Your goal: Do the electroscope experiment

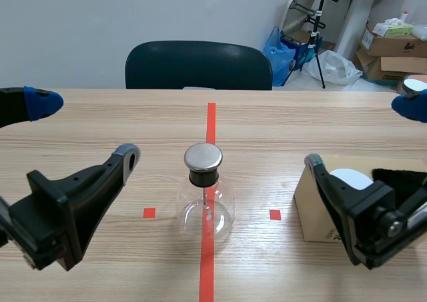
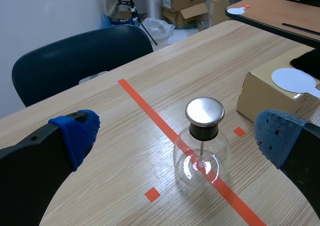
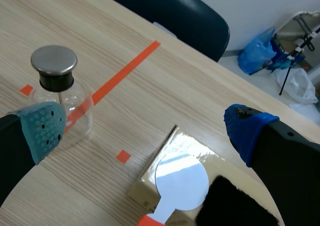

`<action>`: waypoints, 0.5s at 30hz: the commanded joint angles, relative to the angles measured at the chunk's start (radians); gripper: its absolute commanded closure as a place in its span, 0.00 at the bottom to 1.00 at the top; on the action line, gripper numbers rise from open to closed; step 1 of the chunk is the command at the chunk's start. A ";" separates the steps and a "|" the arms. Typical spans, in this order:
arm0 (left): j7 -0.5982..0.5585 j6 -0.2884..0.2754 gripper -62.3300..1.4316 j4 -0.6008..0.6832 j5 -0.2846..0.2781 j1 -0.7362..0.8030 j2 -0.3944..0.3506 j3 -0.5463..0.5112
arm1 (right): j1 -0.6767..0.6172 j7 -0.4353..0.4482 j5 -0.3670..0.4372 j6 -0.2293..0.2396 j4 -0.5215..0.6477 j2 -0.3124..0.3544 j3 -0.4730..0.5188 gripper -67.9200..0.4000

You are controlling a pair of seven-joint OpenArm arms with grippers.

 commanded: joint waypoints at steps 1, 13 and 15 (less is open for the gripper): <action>-0.017 0.001 0.00 0.009 0.000 -0.001 0.005 -0.001 | -0.002 0.016 0.008 -0.008 0.000 0.003 0.005 0.00; -0.017 0.001 0.00 0.009 0.000 -0.001 0.005 -0.001 | -0.002 -0.024 0.007 -0.011 0.000 0.003 0.005 0.00; -0.017 0.001 0.00 0.009 0.000 -0.001 0.005 -0.001 | -0.002 -0.023 0.007 -0.011 0.000 0.003 0.005 0.00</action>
